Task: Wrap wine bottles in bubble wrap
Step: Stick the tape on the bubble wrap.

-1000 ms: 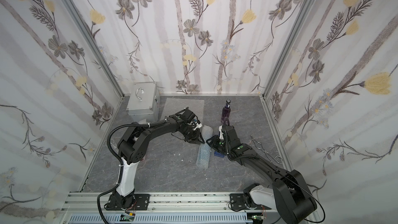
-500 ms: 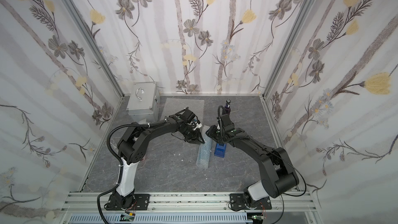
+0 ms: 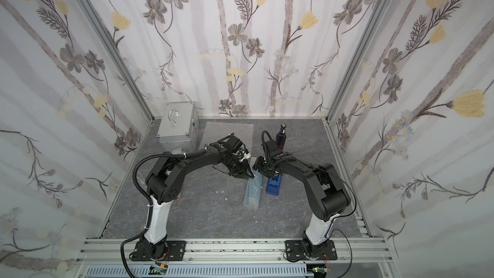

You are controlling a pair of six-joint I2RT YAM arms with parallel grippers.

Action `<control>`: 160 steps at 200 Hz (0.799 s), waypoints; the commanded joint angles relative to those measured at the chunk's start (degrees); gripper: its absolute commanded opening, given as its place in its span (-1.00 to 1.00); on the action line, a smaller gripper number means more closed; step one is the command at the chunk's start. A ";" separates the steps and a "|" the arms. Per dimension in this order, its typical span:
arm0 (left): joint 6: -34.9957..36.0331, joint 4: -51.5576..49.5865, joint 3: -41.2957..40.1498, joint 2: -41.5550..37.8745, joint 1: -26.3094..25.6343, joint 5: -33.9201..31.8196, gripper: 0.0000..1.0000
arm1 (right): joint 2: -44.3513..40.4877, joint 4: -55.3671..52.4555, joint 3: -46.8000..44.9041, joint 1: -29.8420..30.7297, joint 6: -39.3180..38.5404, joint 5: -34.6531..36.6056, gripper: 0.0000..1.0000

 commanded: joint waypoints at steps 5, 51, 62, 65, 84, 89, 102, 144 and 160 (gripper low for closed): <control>0.02 -6.70 -0.64 1.22 -0.17 -10.20 -0.43 | 2.07 -0.49 0.65 0.29 -0.82 1.44 0.07; -0.01 -6.65 -0.65 1.14 -0.17 -10.20 -0.43 | 3.71 -1.07 0.67 0.81 -1.18 2.90 -0.26; 0.07 -6.65 -0.72 1.05 -0.17 -10.29 -0.42 | 3.96 -1.42 0.61 0.80 -1.30 3.56 -0.34; 0.09 -6.65 -0.74 0.98 -0.16 -10.29 -0.42 | 4.06 -1.57 0.59 0.83 -1.32 3.77 -0.36; 0.12 -6.66 -0.96 0.47 -0.17 -10.72 -0.37 | 3.86 -1.89 0.28 0.76 -1.41 4.86 -0.44; 0.10 -6.68 -1.04 0.37 -0.17 -10.81 -0.31 | 3.78 -1.89 0.16 0.76 -1.41 5.14 -0.45; 0.36 -6.65 -1.24 -0.14 -0.17 -11.07 -0.22 | 3.50 -1.91 0.06 0.79 -1.26 5.46 -0.46; 1.38 -6.38 -2.25 -2.97 -0.20 -11.94 0.12 | 2.66 -1.39 -0.76 0.83 -0.66 6.55 -0.46; 1.80 -6.24 -2.60 -4.31 -0.11 -11.88 0.23 | 2.52 -0.85 -1.30 0.78 -0.23 6.45 -0.45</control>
